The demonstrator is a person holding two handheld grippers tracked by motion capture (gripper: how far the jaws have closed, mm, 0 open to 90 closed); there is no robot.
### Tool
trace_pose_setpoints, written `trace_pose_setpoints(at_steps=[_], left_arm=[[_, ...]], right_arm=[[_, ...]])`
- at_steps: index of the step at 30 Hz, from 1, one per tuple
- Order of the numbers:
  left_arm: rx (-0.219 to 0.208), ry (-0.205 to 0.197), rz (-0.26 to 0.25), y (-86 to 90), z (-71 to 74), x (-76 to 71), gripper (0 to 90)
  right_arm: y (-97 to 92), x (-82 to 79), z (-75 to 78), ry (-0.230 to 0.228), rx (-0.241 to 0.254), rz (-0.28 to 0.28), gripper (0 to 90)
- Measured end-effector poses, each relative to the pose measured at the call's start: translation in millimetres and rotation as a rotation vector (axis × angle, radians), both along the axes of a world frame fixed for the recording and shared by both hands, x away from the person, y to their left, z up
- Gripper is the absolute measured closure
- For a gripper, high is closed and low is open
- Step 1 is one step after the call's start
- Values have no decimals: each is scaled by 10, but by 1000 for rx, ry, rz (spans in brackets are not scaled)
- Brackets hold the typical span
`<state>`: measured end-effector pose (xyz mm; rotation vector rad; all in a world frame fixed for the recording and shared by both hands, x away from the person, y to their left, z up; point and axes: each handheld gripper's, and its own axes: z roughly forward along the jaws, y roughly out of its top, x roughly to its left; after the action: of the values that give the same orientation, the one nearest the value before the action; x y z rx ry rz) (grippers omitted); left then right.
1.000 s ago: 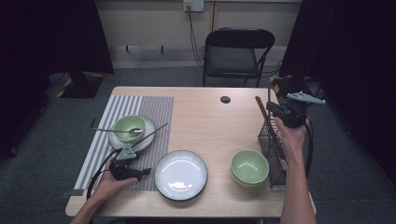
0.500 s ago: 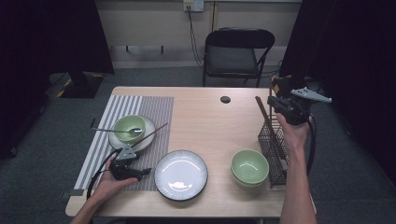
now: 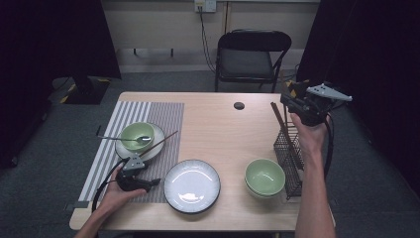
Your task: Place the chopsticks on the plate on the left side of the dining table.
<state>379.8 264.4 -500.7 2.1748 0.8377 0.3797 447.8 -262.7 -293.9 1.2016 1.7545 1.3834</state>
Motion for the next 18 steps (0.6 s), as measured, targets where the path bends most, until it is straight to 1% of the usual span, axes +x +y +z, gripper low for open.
trace_pose_setpoints(at_steps=[4,6,7,9,10,12,13,16,17,18], left_arm=[[-2,2,3,-4,2,-3,210],[15,5,9,-7,17,-6,216],[14,2,11,-9,16,-8,218],[14,3,13,-12,17,-10,221],[11,14,12,-13,23,-12,225],[8,19,9,-18,29,-16,233],[14,18,-2,-12,35,-14,236],[9,27,4,-19,45,-26,245],[10,29,-1,-19,65,-32,248],[-2,21,3,-19,76,-37,249]], right_arm=[[33,7,35,-7,-7,4,851],[51,7,60,-11,-11,7,853],[57,9,73,-12,0,15,852],[79,13,98,-12,3,28,853],[98,15,105,-10,-2,32,853],[135,14,106,-8,-3,42,853],[155,15,100,-6,-3,49,853],[197,18,87,-3,-5,59,853],[240,13,85,-2,3,68,852],[262,11,86,-3,5,75,852]])
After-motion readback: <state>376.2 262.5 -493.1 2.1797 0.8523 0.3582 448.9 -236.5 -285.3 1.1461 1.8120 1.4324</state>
